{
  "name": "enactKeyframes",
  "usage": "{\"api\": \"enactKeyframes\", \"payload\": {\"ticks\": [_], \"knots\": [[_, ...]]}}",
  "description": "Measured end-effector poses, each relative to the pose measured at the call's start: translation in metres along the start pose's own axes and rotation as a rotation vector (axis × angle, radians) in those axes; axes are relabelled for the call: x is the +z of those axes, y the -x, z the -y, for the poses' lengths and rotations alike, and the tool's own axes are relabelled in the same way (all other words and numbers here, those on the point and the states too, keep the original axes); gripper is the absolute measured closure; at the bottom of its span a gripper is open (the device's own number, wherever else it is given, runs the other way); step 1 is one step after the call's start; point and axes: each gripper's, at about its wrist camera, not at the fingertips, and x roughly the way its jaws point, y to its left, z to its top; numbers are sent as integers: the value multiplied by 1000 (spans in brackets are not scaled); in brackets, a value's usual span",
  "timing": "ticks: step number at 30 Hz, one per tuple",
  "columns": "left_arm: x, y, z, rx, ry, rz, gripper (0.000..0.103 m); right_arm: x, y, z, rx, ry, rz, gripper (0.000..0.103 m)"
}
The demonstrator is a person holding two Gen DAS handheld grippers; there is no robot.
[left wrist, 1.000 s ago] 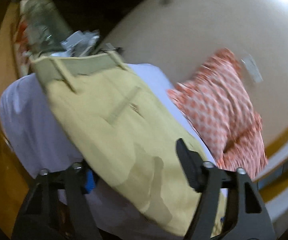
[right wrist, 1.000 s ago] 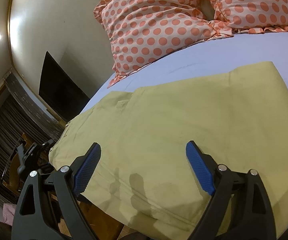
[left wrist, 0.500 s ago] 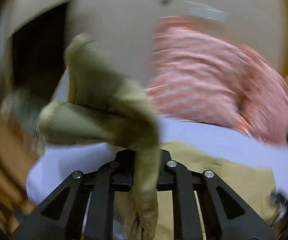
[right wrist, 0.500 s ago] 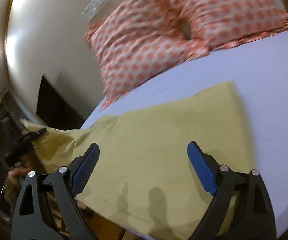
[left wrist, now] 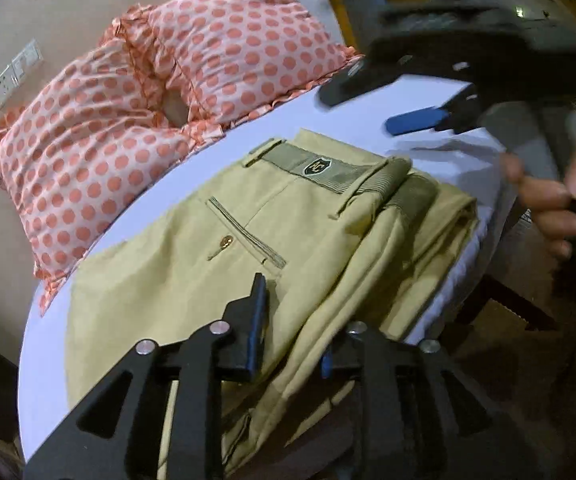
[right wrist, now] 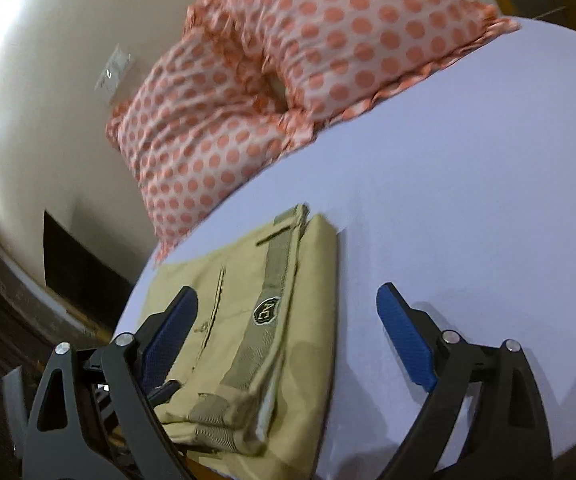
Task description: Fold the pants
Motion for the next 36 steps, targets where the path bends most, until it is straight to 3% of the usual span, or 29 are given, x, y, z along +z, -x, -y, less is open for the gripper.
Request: {"api": "enactKeyframes", "payload": {"ticks": [2, 5, 7, 9, 10, 12, 16, 18, 21, 22, 23, 24, 25, 27, 33, 35, 36], "knots": [[-6, 15, -8, -39, 20, 32, 75, 5, -14, -4, -17, 27, -44, 17], [-13, 44, -36, -126, 123, 82, 45, 12, -39, -9, -79, 84, -122, 26], [-17, 55, -78, -108, 252, 106, 33, 15, -45, -12, -99, 117, -139, 27], [-30, 57, -122, -36, 399, 80, 32, 18, -52, -15, -70, 126, -185, 39], [-40, 47, -153, -15, 493, 36, 32, 19, -54, -15, -50, 124, -199, 39], [-58, 22, -197, -39, 642, -67, 32, 24, -57, -14, -22, 121, -227, 44], [-72, -17, -227, -116, 711, -176, 32, 32, -58, 5, 84, 46, -265, 46], [-71, -36, -232, -168, 737, -216, 32, 34, -59, 9, 87, 41, -274, 55], [-71, -46, -232, -217, 742, -230, 27, 34, -60, 7, 95, 66, -293, 56], [-69, -47, -230, -218, 735, -234, 28, 34, -62, 6, 104, 72, -311, 61], [-68, -50, -229, -226, 736, -238, 29, 33, -67, 8, 132, 48, -355, 80], [-65, -50, -229, -239, 740, -238, 47, 31, -70, 12, 170, 8, -382, 87], [-64, -49, -229, -263, 748, -231, 77, 32, -70, 14, 189, -16, -390, 89], [-62, -50, -233, -294, 773, -227, 92, 37, -69, 10, 204, -16, -384, 91], [-14, -56, -240, -182, 675, -146, 95, 92, -66, -30, 205, 105, -256, 95], [9, -68, -244, -88, 625, -110, 94, 114, -70, -35, 169, 118, -203, 96], [22, -82, -246, -7, 586, -109, 94, 126, -77, -33, 126, 116, -170, 96]]}}
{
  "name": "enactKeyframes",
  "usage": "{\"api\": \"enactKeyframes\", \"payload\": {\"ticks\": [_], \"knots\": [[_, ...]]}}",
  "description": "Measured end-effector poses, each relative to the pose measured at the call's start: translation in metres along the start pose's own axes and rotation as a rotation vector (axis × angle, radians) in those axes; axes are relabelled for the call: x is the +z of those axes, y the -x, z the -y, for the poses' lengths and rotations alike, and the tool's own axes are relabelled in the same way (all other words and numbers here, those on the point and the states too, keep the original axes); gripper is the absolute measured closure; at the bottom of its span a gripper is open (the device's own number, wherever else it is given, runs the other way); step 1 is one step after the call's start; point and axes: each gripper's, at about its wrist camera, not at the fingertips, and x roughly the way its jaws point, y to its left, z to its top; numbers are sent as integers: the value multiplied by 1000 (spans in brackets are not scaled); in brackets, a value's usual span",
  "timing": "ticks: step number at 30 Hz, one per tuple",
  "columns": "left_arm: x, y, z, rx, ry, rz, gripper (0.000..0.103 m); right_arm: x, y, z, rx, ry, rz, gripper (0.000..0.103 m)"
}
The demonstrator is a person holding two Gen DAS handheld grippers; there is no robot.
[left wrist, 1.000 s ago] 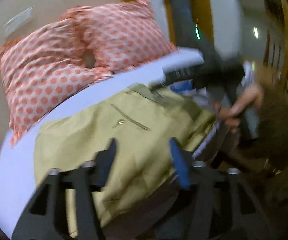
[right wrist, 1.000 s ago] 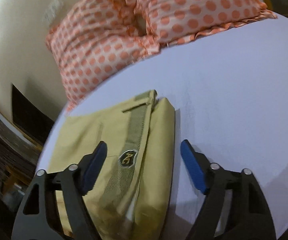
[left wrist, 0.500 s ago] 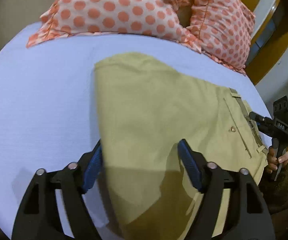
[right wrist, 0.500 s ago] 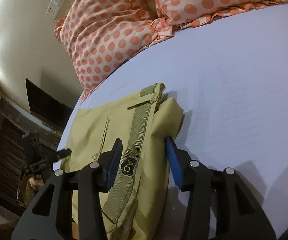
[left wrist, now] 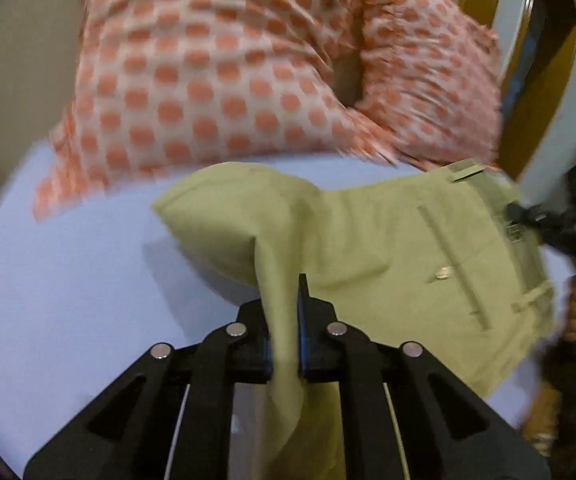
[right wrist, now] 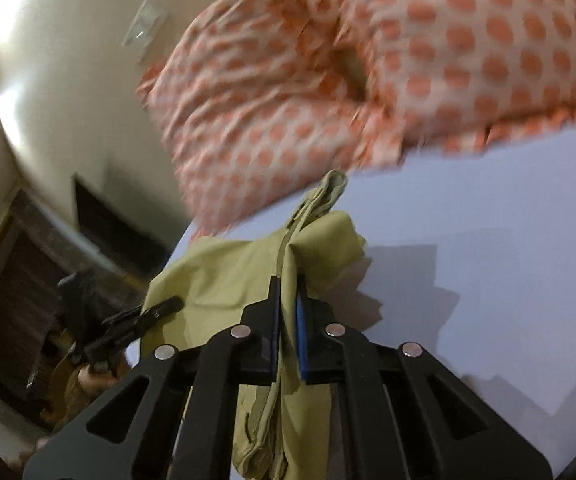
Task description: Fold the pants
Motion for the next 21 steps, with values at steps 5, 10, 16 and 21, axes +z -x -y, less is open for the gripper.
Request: {"api": "enactKeyframes", "payload": {"ticks": [5, 10, 16, 21], "knots": [[14, -49, -10, 153, 49, -88, 79, 10, -46, 41, -352, -47, -81, 89], [-4, 18, -12, 137, 16, 38, 64, -9, -3, 35, -258, -38, 44, 52], [-32, 15, 27, -127, 0, -70, 38, -36, -46, 7, -159, 6, -133, 35], [-45, -13, 36, 17, 4, -146, 36, -44, -34, 3, -347, -17, -111, 30]]}}
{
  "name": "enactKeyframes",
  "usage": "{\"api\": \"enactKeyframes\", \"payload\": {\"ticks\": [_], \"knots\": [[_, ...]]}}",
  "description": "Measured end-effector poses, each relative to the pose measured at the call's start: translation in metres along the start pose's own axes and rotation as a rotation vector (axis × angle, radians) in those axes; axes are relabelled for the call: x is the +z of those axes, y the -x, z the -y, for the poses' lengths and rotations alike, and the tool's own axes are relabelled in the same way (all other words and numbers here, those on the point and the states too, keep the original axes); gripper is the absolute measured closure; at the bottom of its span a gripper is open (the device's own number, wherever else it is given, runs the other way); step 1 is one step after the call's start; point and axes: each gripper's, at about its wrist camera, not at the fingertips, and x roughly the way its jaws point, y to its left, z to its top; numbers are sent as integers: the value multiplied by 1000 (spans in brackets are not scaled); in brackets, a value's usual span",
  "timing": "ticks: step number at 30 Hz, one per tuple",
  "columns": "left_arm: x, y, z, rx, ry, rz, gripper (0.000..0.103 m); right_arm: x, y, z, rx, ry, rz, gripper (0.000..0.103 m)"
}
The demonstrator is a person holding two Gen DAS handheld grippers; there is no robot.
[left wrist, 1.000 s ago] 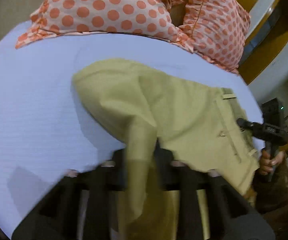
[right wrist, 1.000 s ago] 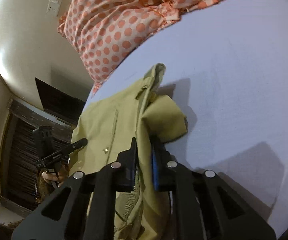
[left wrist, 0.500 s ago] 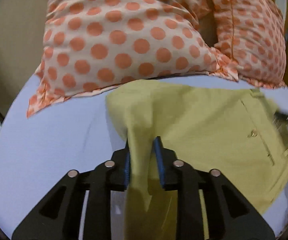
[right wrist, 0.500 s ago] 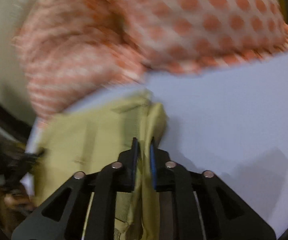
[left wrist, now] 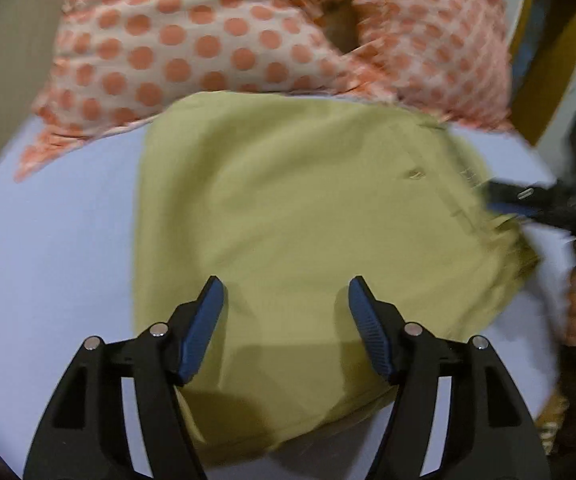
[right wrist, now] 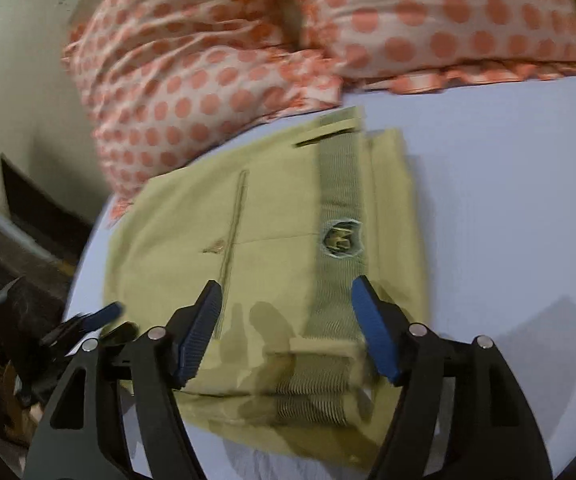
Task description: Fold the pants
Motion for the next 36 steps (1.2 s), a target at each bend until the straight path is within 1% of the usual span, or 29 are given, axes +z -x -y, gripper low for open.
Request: {"api": "enactKeyframes", "payload": {"ticks": [1, 2, 3, 4, 5, 7, 8, 10, 12, 13, 15, 17, 18, 19, 21, 23, 24, 26, 36], "knots": [[-5, 9, 0, 3, 8, 4, 32, -6, 11, -5, -87, 22, 26, 28], [-11, 18, 0, -5, 14, 16, 29, -15, 19, -7, -111, 44, 46, 22], [-19, 28, -1, -7, 19, 29, 20, -29, 35, -16, -112, 82, 84, 13], [-30, 40, -2, 5, 25, 41, 8, -42, 48, -23, -103, 107, 107, 8], [-41, 49, -2, 24, 31, 47, 5, -53, 56, -27, -102, 122, 120, 1], [-62, 63, 0, 57, 43, 57, 4, -86, 73, -44, -90, 173, 140, 1], [-70, 66, 2, 51, 46, 52, 4, -100, 74, -53, -86, 203, 126, 1], [-85, 71, 5, 49, 52, 37, 4, -118, 68, -67, -119, 245, 105, 1], [-91, 70, 11, 89, 37, 33, 3, -135, 60, -79, -170, 289, 80, 1], [-96, 69, 13, 137, 21, 30, 2, -138, 55, -84, -181, 301, 69, 1], [-98, 63, 17, 196, 2, 15, 2, -143, 43, -85, -211, 294, 40, 1], [-103, 59, 17, 227, -6, -11, 2, -146, 37, -83, -219, 275, 12, 1], [-104, 56, 17, 231, -6, -21, 2, -147, 33, -81, -237, 267, -10, 1], [-106, 57, 15, 223, 5, -9, 2, -148, 31, -84, -254, 269, -15, 1], [-106, 57, 10, 197, 29, -14, 2, -152, 29, -87, -306, 289, -17, 1], [-108, 55, 1, 142, 80, -18, 2, -152, 29, -87, -305, 282, -17, 1], [-110, 56, -1, 130, 85, -5, 2, -152, 29, -87, -305, 281, -17, 1], [-113, 56, 1, 137, 67, 3, 2, -152, 30, -86, -306, 279, -14, 1], [-113, 55, 4, 145, 80, 11, 2, -150, 29, -86, -314, 271, -22, 1]]}}
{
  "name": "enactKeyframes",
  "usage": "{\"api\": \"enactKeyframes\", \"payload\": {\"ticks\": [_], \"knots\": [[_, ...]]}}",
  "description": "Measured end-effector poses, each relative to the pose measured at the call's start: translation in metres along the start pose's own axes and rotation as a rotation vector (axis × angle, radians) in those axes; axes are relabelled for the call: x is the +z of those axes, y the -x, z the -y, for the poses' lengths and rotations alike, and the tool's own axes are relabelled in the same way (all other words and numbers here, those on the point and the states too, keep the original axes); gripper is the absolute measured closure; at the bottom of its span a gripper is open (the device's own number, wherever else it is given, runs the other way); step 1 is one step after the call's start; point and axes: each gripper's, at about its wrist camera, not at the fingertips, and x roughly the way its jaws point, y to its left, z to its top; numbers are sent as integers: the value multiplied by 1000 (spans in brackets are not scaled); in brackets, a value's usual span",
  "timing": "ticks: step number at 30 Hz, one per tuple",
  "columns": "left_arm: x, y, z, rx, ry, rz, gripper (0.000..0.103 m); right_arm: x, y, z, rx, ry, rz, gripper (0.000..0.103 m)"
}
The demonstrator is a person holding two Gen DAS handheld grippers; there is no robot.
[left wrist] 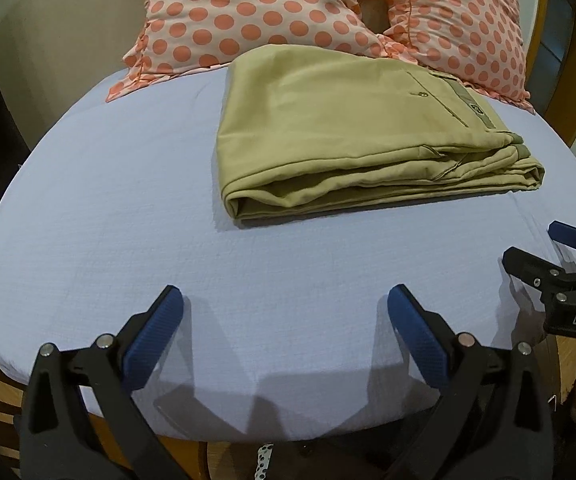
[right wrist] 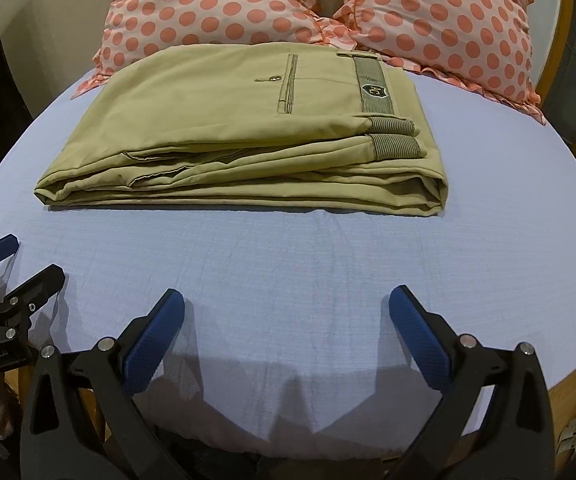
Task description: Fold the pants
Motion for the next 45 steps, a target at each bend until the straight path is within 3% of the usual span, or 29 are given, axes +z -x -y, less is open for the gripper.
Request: {"api": "enactKeyframes", "payload": {"ticks": [45], "knots": [[0, -2, -1, 1, 5, -8, 2, 0, 0, -1, -3, -4, 0, 1]]}}
